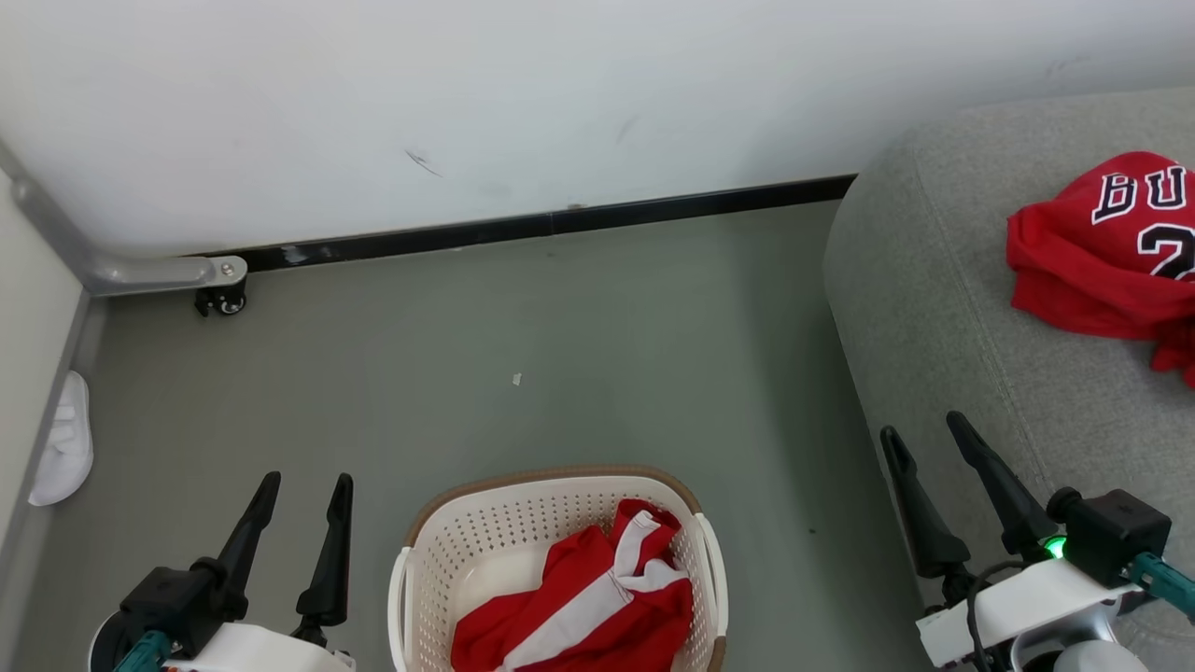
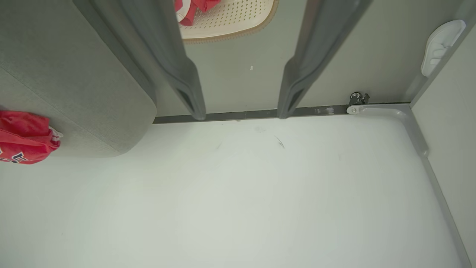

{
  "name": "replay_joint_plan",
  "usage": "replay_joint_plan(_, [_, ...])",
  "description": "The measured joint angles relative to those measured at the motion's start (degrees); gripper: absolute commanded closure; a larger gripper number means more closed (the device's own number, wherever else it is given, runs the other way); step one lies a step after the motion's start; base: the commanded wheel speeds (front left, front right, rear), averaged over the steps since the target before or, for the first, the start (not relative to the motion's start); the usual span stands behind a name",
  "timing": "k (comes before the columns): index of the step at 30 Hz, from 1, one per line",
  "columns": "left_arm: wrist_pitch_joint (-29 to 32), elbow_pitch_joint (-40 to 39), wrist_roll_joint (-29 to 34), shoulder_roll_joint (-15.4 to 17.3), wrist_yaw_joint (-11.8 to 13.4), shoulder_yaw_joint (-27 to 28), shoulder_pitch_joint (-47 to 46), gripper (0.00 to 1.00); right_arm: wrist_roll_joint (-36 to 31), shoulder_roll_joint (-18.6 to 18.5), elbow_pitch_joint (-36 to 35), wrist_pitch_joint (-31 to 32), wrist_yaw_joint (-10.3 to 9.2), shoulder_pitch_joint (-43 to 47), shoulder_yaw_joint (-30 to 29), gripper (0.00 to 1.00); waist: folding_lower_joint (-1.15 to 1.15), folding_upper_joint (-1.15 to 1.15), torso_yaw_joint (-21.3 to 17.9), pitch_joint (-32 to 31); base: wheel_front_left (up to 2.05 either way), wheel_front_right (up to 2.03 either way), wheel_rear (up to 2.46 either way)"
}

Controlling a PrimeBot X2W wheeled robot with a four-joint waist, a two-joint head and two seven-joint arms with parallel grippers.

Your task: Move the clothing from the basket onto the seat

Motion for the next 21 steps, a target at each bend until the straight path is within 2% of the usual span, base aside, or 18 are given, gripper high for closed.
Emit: replay_joint_plan(21, [0.00,0.46,0.66,0.37,-1.48,1.66,-3.10,0.00,-0.48,1.23,-1.27,0.00,0.00,-3.10,0.92,0.00,0.00,0.00,-3.04,7.44,0.00,0.00,0.00])
